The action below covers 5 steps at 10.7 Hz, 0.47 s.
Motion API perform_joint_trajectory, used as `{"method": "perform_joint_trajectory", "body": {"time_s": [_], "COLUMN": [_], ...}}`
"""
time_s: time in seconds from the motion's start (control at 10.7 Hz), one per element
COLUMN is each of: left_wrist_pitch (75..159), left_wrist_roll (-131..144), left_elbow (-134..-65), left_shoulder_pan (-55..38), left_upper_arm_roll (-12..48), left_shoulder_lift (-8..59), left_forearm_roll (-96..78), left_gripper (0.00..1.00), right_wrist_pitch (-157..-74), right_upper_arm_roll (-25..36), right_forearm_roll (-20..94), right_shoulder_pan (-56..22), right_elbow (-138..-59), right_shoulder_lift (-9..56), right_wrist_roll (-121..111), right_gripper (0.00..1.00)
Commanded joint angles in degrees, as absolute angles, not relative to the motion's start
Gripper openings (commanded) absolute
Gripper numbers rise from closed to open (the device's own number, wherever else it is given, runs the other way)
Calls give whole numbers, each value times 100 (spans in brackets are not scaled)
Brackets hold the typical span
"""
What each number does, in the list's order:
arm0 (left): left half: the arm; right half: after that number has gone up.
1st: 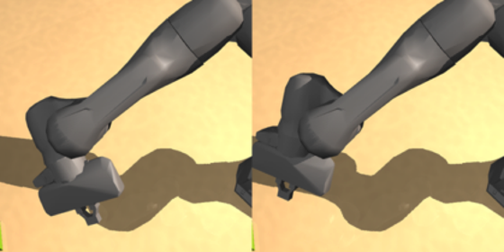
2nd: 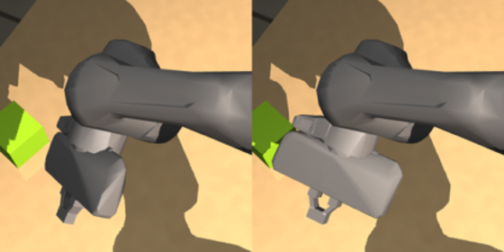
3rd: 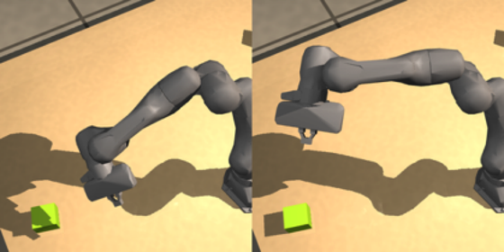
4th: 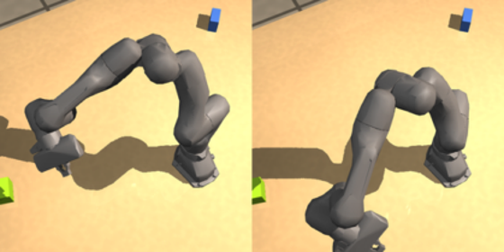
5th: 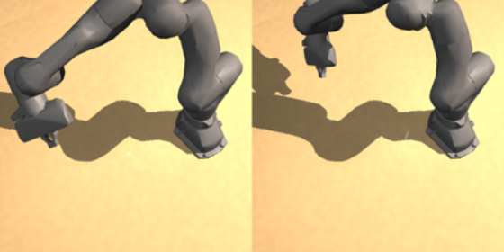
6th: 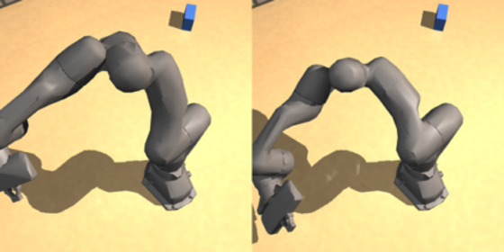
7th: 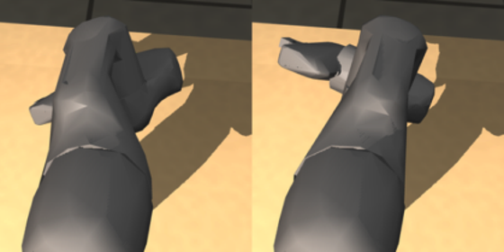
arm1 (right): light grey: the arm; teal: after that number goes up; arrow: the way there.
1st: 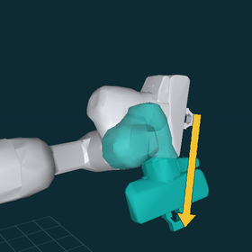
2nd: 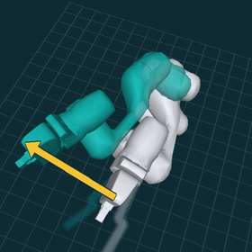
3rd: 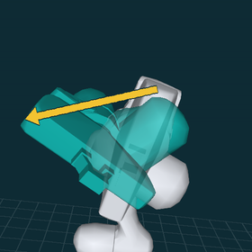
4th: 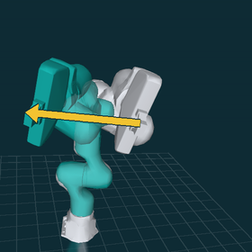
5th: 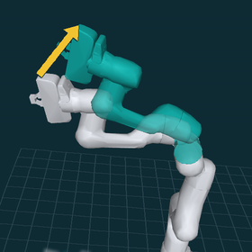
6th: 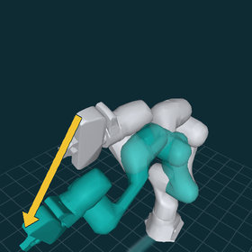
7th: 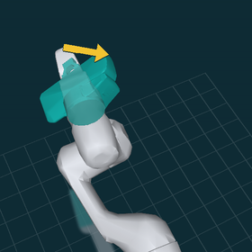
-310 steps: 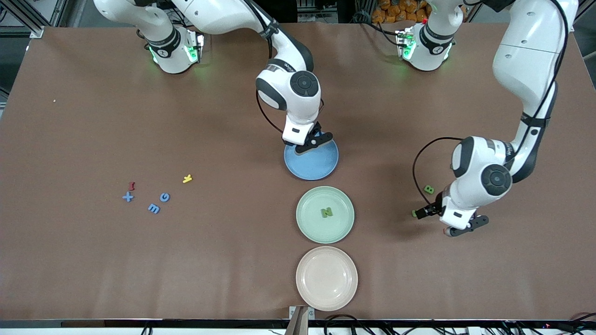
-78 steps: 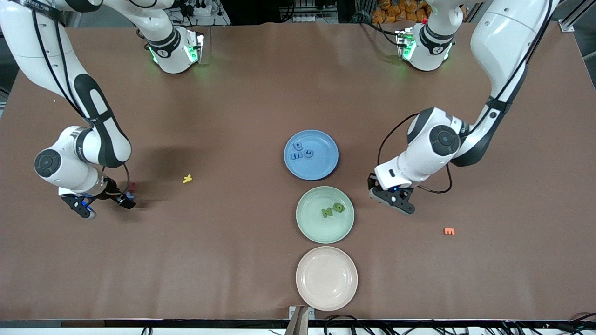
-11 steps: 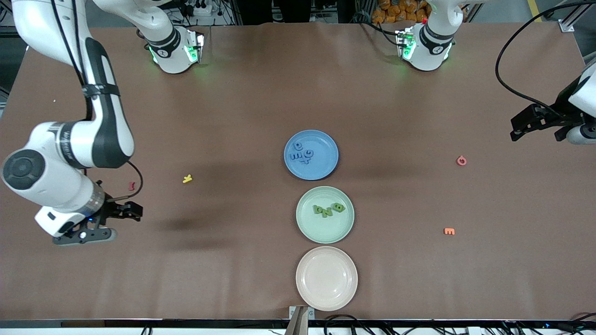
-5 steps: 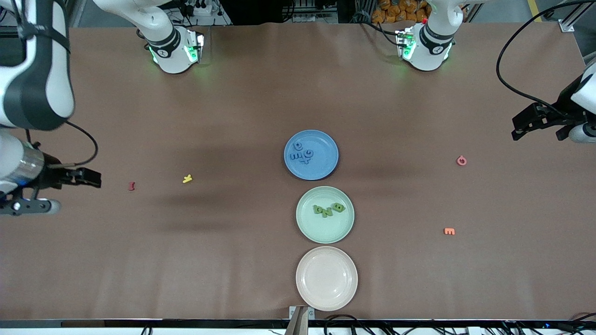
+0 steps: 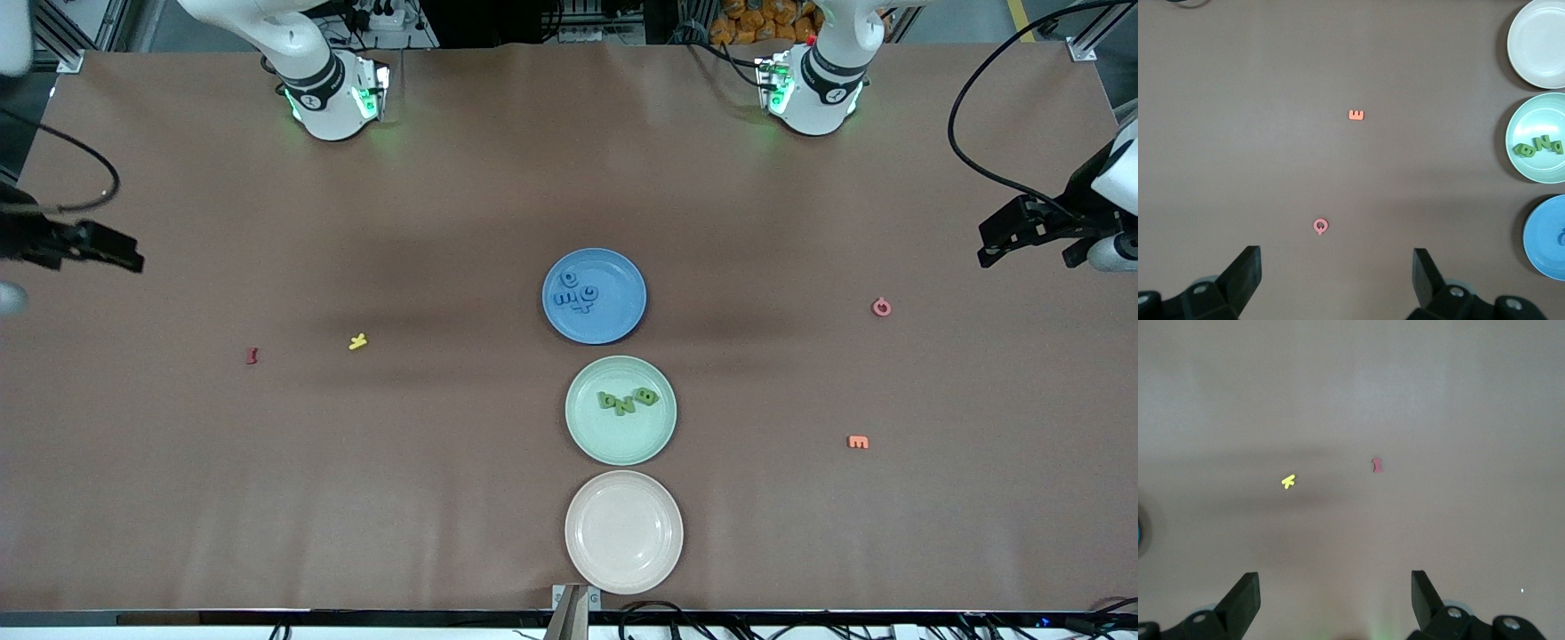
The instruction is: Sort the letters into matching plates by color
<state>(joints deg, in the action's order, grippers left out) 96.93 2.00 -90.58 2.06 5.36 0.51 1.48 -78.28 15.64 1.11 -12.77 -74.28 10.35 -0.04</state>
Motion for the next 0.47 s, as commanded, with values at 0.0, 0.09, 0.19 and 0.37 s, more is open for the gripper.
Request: {"method": "perform_joint_trajectory", "body": {"time_s": [0.0, 0.09, 0.19, 0.37], "left_wrist_pitch": [9729, 9729, 9721, 9721], "left_wrist_roll": [176, 176, 176, 176], "left_elbow": [-9132, -9132, -9132, -9141], "left_shoulder_pan": [184, 185, 185, 185], "left_upper_arm_roll": [492, 492, 492, 492], "left_shoulder_lift": [-53, -53, -53, -70], "left_forearm_roll": [35, 35, 35, 35], "left_gripper": [100, 100, 100, 100], "right_wrist_pitch": [-7567, -7741, -8152, -8603], "right_upper_arm_roll": [1591, 1600, 1600, 1591], "right_forearm_roll": [-35, -35, -35, -70], "right_shoulder_pan": [-1266, -1266, -1274, -1283], "right_elbow": [-7759, -7935, -8250, -8525], "right_shoulder_lift": [361, 369, 360, 422], "right_wrist_roll": [263, 316, 508, 685], "right_gripper": [100, 100, 100, 100]}}
